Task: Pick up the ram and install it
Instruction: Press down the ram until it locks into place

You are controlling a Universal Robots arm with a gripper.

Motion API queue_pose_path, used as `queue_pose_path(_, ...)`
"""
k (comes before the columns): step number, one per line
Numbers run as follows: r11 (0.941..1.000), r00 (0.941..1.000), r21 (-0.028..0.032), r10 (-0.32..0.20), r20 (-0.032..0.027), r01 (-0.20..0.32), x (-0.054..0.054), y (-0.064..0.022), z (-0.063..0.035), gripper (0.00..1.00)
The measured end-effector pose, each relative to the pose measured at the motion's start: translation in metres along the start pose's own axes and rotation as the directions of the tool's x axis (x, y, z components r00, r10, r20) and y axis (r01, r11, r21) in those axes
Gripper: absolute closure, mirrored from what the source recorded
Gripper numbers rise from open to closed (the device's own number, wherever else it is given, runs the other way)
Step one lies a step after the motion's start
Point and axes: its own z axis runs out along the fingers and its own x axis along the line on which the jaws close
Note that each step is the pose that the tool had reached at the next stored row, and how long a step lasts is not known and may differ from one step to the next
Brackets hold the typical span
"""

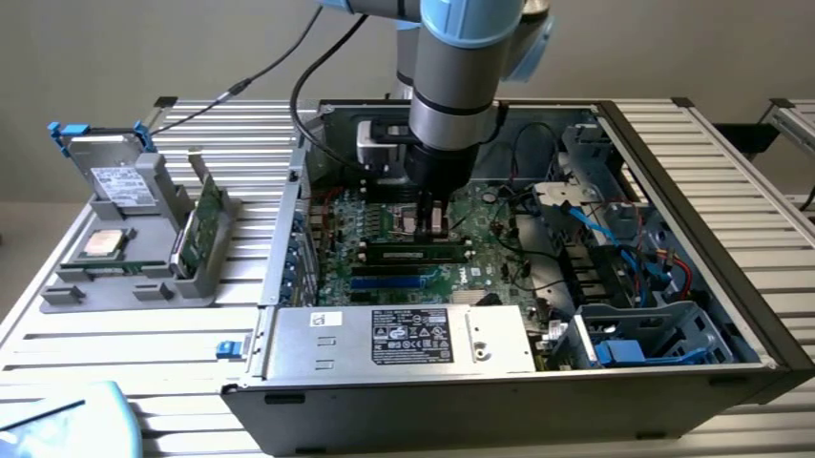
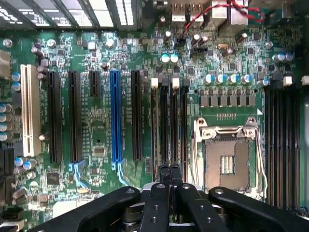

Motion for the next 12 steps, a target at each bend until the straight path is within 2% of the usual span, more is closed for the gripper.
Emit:
queue_pose_path(6, 1.0000, 1.0000, 0.0003, 0.004, 0.0003, -0.004, 0.001, 0.0155, 0.0009, 0.89)
queue_pose_path(12, 1.0000, 1.0000, 0.0004, 0.007, 0.0012, -0.007, 0.005, 0.0167, 0.0006, 0.89)
